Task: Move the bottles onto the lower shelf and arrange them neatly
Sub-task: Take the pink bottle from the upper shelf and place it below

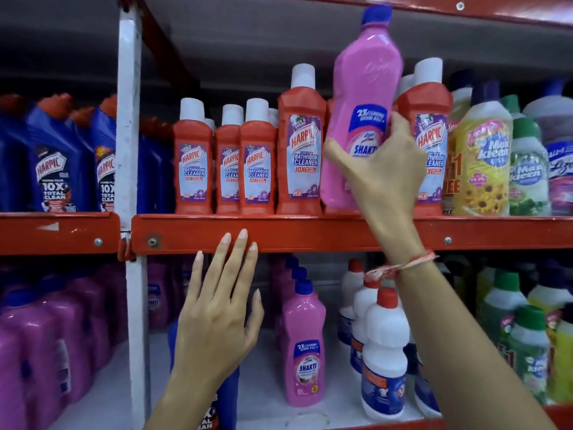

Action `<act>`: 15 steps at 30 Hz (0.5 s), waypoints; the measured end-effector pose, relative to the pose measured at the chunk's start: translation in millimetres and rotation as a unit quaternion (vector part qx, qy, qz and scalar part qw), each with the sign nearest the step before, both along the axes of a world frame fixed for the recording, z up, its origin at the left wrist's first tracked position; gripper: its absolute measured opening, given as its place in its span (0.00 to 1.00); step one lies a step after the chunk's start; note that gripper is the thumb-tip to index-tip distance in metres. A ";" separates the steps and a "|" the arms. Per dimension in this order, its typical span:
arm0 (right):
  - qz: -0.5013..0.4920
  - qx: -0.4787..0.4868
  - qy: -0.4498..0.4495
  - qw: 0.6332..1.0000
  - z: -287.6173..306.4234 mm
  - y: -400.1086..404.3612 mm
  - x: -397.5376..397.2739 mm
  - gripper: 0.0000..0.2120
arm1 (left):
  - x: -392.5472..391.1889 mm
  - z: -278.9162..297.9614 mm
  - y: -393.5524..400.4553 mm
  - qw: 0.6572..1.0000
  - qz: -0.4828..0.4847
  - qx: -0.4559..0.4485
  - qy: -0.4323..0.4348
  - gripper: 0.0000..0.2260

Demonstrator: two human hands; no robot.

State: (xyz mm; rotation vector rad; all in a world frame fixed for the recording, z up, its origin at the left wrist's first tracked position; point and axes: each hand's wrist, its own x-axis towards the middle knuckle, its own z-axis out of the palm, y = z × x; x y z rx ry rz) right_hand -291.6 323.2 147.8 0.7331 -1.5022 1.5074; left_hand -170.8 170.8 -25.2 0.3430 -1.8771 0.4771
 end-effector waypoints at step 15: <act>0.111 0.035 -0.127 0.985 -176.1 33.6 25.3 0.37 | -3.7 -3.6 11.9 0.999 0.003 0.031 0.010 0.27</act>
